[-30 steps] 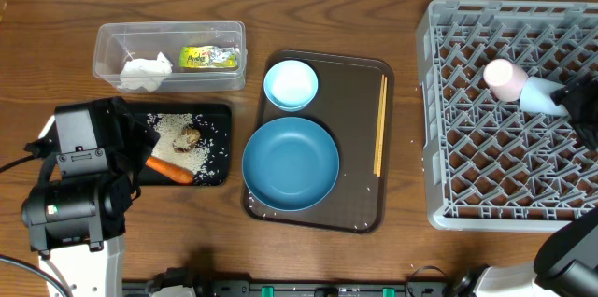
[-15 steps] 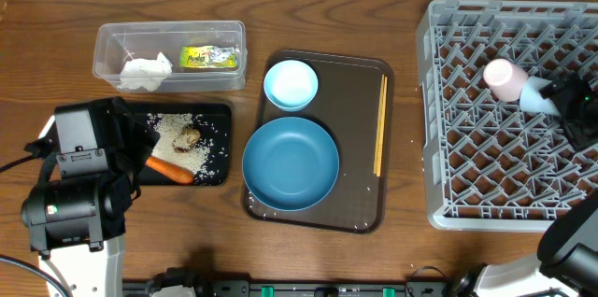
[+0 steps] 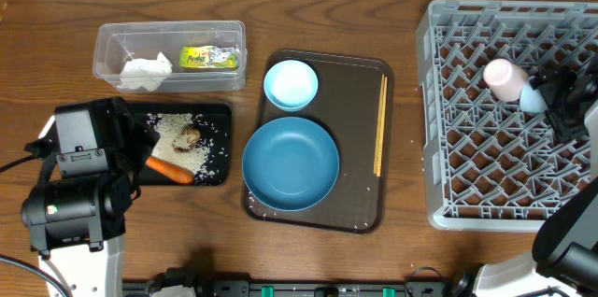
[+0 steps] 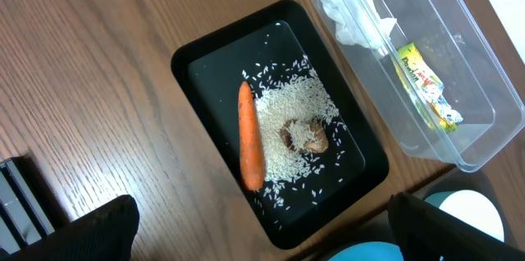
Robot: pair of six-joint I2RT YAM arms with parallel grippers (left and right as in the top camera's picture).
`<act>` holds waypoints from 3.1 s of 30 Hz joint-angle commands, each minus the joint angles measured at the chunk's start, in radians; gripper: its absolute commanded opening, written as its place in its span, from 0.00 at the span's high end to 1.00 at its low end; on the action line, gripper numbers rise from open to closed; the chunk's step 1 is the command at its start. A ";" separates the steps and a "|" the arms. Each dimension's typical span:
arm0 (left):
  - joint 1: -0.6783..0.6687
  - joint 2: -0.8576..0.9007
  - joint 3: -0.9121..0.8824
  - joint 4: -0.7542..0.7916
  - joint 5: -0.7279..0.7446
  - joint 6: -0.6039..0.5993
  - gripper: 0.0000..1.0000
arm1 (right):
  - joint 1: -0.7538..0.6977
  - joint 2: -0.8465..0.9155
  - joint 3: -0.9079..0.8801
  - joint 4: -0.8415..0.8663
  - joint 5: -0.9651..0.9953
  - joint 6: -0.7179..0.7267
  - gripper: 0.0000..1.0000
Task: Sort waste into correct bins and load items into the dishwasher rack
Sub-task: 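Release the light-blue cup and lift the right gripper from the rack, then move the right gripper left over the large blue plate on the brown tray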
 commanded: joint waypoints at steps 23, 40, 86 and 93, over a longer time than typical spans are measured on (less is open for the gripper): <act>0.004 0.000 0.003 -0.003 -0.019 -0.002 0.02 | 0.008 0.058 -0.022 0.129 0.056 0.010 0.26; 0.004 0.000 0.003 -0.003 -0.019 -0.002 0.02 | 0.010 -0.034 -0.022 0.191 0.023 -0.161 0.38; 0.004 0.000 0.003 -0.003 -0.019 -0.002 0.02 | 0.306 -0.021 -0.022 0.210 0.251 -0.412 0.99; 0.004 0.000 0.003 -0.003 -0.019 -0.002 0.02 | 0.273 -0.020 -0.022 0.189 0.251 -0.412 0.99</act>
